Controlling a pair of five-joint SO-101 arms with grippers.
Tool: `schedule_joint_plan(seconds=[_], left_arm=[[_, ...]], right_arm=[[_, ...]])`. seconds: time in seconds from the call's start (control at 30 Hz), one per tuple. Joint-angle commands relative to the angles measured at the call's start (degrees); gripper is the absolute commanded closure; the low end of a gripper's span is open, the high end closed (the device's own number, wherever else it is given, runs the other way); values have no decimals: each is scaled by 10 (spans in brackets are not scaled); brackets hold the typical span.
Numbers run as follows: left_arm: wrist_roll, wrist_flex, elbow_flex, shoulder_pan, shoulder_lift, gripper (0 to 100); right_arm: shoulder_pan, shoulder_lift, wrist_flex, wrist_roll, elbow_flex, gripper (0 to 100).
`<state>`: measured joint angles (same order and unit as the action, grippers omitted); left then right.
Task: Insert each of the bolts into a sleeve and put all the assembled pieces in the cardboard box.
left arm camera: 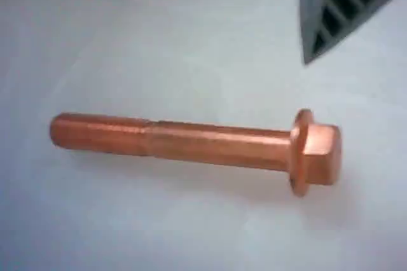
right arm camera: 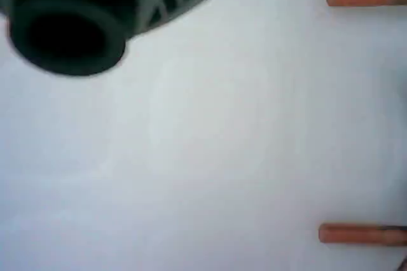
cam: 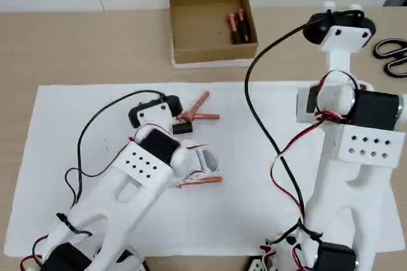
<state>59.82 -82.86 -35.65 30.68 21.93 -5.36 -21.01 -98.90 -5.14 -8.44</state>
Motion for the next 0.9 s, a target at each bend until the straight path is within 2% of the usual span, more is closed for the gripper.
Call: schedule_joint_plan(seconds=[0.0,0.23,0.7,0.87], left_arm=[[15,38,-15,7,4,690],[16,89,-77,8,4,690],[57,90,-76,8,4,691],[96,89,-73,8,5,761]], right_arm=[[0,-21,2,0,-2,995],[0,-21,6,0,18,995],[0,-21,35,16,58,995],[0,-21,35,16,58,995]])
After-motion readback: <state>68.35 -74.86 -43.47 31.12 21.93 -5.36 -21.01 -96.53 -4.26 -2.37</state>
